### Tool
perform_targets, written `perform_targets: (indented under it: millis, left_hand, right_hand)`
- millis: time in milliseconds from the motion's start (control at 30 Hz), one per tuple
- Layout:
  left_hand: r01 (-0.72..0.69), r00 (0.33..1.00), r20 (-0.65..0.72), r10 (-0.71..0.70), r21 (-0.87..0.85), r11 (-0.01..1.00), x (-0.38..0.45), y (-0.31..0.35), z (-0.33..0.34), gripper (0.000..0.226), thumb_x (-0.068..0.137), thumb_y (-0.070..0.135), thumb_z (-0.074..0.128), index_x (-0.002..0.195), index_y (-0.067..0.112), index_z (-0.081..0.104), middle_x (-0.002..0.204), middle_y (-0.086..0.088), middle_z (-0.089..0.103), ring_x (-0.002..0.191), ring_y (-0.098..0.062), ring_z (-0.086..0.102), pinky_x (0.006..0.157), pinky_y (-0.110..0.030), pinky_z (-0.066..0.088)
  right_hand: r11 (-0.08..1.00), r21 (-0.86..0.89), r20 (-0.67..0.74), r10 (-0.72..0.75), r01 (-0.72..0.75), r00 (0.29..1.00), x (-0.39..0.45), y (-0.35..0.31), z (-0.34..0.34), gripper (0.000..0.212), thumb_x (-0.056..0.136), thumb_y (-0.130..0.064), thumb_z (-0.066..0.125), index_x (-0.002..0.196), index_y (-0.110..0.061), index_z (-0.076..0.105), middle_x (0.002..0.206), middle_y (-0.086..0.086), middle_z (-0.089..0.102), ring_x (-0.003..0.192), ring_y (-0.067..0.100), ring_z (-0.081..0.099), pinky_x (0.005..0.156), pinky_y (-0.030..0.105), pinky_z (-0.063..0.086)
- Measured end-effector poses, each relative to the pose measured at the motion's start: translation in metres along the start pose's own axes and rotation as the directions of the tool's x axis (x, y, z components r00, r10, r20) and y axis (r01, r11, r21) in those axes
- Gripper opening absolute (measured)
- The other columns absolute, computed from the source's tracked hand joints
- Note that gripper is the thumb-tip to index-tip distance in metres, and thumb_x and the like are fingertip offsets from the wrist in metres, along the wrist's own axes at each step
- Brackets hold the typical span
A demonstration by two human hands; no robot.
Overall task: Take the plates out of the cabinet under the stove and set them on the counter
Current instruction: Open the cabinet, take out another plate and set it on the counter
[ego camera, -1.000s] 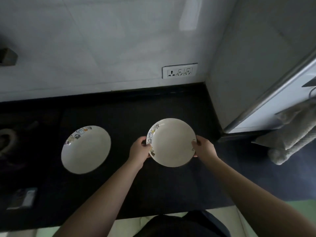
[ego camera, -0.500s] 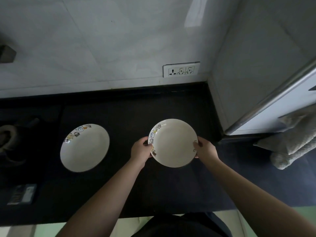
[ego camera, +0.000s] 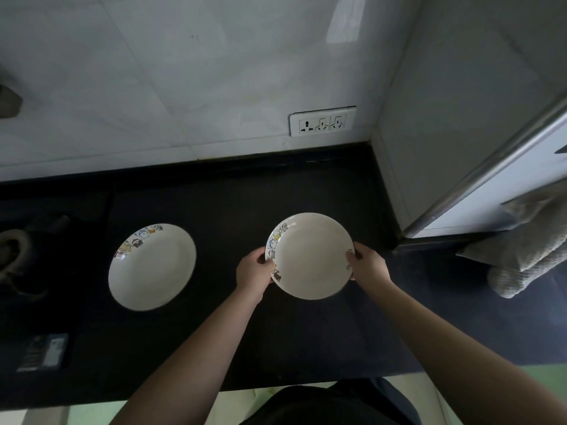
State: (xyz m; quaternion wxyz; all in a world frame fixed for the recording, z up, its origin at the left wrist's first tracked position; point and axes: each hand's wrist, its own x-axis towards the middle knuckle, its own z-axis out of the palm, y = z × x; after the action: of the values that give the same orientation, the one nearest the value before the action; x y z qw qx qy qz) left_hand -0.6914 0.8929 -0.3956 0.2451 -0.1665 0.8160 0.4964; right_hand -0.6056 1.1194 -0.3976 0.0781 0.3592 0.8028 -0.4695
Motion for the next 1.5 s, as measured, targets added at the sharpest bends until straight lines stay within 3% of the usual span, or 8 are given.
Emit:
perform_targets:
  millis: [167,433,600,700,833,933,1200,1500]
  left_hand:
    - [-0.008,1.000,-0.009,0.009,0.035,0.999,0.002,-0.001,0.002,0.040,0.092,0.007,0.063,0.127,0.025,0.061,0.100,0.007,0.064,0.077,-0.006,0.065,0.053,-0.022,0.056]
    - [-0.051,0.998,-0.035,0.056,0.116,0.992,0.006,-0.004,0.006,0.031,0.092,0.008,0.062,0.119,0.024,0.065,0.103,0.005,0.068,0.087,-0.010,0.066,0.072,-0.035,0.061]
    - [-0.085,0.992,-0.078,0.103,0.211,0.974,0.007,-0.001,0.007,0.035,0.091,0.019,0.066,0.125,0.019,0.060,0.104,0.006,0.066,0.081,-0.003,0.056,0.057,-0.018,0.042]
    - [-0.037,0.994,-0.100,0.054,0.165,0.986,0.008,0.000,0.006,0.038,0.093,0.025,0.062,0.130,0.020,0.056,0.107,0.008,0.064,0.084,-0.006,0.060,0.062,-0.023,0.051]
    - [0.020,0.995,-0.094,-0.014,0.067,0.998,0.008,-0.001,0.006,0.014,0.098,0.022,0.049,0.102,0.029,0.060,0.098,0.006,0.065,0.083,-0.008,0.065,0.073,-0.033,0.060]
    - [0.020,0.995,-0.098,-0.012,0.089,0.996,0.005,0.000,0.003,0.019,0.099,0.024,0.045,0.109,0.026,0.061,0.100,0.007,0.065,0.085,-0.008,0.065,0.076,-0.034,0.059]
    - [-0.126,0.988,-0.037,0.151,0.373,0.919,-0.026,0.008,-0.029,0.032,0.101,0.029,0.046,0.133,0.026,0.051,0.123,0.005,0.062,0.102,-0.004,0.056,0.081,-0.024,0.044]
    - [-0.287,0.949,0.097,0.301,0.664,0.690,-0.073,0.002,-0.070,0.045,0.101,0.039,0.045,0.144,0.027,0.042,0.146,0.004,0.047,0.134,-0.010,0.044,0.110,-0.033,0.039]
  right_hand:
    - [1.000,0.016,0.003,0.010,-0.010,1.000,0.001,0.003,0.003,0.022,0.098,-0.028,0.045,0.108,-0.027,0.065,0.087,-0.003,0.069,0.076,0.017,0.068,0.063,0.032,0.057]
    - [1.000,-0.005,-0.017,0.021,-0.021,1.000,0.005,0.002,0.002,0.028,0.098,-0.033,0.049,0.122,-0.024,0.060,0.099,-0.002,0.069,0.081,0.016,0.067,0.065,0.032,0.056]
    - [0.996,0.045,-0.068,0.075,-0.072,0.995,0.007,-0.001,0.000,0.041,0.097,-0.041,0.049,0.133,-0.022,0.051,0.091,-0.006,0.063,0.078,0.016,0.066,0.066,0.034,0.058]
    - [0.993,0.074,-0.077,0.100,-0.094,0.992,0.008,-0.002,-0.001,0.035,0.098,-0.037,0.045,0.128,-0.022,0.055,0.086,-0.007,0.064,0.075,0.016,0.066,0.068,0.037,0.059]
    - [0.996,0.059,-0.080,0.074,-0.069,0.994,0.006,-0.003,-0.003,0.035,0.099,-0.033,0.045,0.130,-0.020,0.056,0.088,-0.006,0.065,0.074,0.014,0.064,0.056,0.026,0.049]
    - [0.996,0.069,-0.080,0.070,-0.064,0.994,0.003,-0.006,-0.006,0.041,0.099,-0.032,0.047,0.138,-0.018,0.048,0.108,0.003,0.067,0.082,0.016,0.061,0.066,0.029,0.047]
    - [0.990,0.005,-0.124,-0.138,0.140,0.983,-0.009,-0.025,-0.014,0.054,0.095,-0.032,0.052,0.145,-0.026,0.033,0.138,0.005,0.047,0.120,0.024,0.050,0.091,0.043,0.051]
    - [0.895,-0.161,0.114,-0.401,0.415,0.909,-0.034,-0.054,0.018,0.048,0.097,-0.036,0.049,0.141,-0.025,0.035,0.132,0.003,0.049,0.095,0.011,0.049,0.069,0.032,0.043]
